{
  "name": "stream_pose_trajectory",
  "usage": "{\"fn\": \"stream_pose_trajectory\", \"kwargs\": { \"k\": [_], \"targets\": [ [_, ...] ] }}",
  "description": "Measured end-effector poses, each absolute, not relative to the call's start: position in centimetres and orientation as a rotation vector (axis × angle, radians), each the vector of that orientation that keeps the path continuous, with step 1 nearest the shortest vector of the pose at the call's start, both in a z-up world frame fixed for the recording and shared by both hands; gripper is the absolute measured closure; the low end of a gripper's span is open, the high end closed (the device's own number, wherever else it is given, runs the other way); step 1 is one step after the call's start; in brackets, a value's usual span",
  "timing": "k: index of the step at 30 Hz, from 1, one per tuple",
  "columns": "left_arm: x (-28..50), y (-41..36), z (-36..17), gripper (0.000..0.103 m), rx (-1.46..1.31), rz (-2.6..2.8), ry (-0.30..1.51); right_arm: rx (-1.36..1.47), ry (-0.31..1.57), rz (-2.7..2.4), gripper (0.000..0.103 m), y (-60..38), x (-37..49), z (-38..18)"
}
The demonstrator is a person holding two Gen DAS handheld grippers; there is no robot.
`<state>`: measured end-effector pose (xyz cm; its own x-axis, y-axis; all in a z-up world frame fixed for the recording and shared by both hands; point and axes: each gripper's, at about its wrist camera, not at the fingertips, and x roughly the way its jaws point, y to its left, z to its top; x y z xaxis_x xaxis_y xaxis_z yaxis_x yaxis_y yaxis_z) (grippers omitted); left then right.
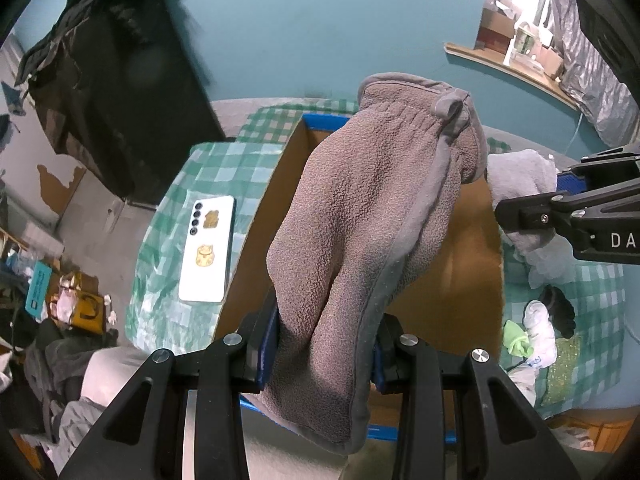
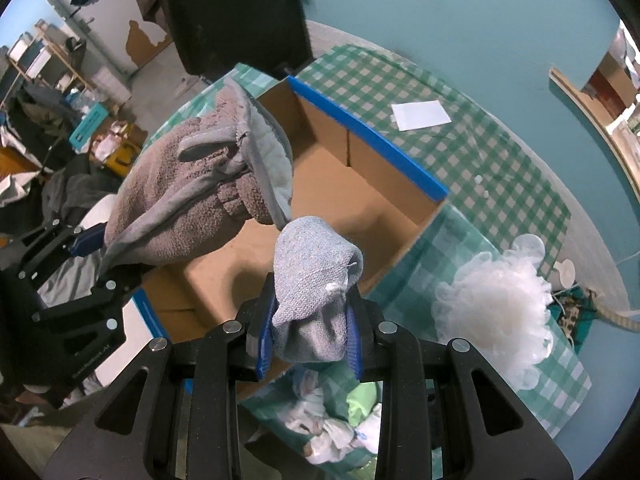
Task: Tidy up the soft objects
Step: 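Carry the mitten and sock over the cardboard box with both grippers, then open both grippers to drop the mitten and sock into the box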
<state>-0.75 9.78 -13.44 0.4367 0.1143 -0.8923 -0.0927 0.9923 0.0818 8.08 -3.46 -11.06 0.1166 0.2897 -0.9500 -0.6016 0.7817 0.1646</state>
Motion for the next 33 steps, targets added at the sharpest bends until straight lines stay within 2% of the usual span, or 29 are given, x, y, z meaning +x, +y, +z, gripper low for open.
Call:
{"fn": "stream_pose_trajectory", "kwargs": {
  "k": [10,12,16,18,19,21,24,27,30,33],
  "targets": [
    [-0.2,10.8,-15.2,0.065,-0.02,0.16,1.165,-0.323,1.348,0.691,0.075,-1.5,8.7,-13.1],
    [-0.2,10.9,-15.4,0.065,-0.026,0.164,1.177,-0.323,1.354,0.701,0.072,-1.2,8.6,-13.3],
    [0.0,10.8,-15.7,0.056,-0.02,0.161,1.193,-0.323,1.38,0.704,0.065,-0.9,8.7,-13.8],
    [0.1,10.7,-15.7,0.05,-0.018,0.159,1.198,-0.309,1.399,0.708,0.055,-0.8,8.7,-13.9],
    [0.1,10.7,-15.6,0.046,-0.021,0.158,1.199,-0.306,1.399,0.706,0.052,-0.8,8.6,-13.9],
    [0.1,10.6,-15.5,0.045,-0.023,0.158,1.195,-0.303,1.388,0.708,0.047,-0.7,8.5,-13.6],
    [0.0,10.2,-15.4,0.038,-0.015,0.151,1.197,-0.29,1.382,0.705,0.046,-0.8,8.4,-13.3],
    [-0.1,9.7,-15.1,0.036,0.005,0.136,1.183,-0.288,1.375,0.697,0.046,-1.1,8.5,-13.0],
    [-0.1,9.1,-14.6,0.029,0.028,0.13,1.167,-0.281,1.365,0.692,0.046,-1.6,8.5,-12.6],
    [-0.1,8.5,-14.1,0.029,0.048,0.117,1.149,-0.27,1.354,0.693,0.046,-2.3,8.4,-12.0]
  ]
}}
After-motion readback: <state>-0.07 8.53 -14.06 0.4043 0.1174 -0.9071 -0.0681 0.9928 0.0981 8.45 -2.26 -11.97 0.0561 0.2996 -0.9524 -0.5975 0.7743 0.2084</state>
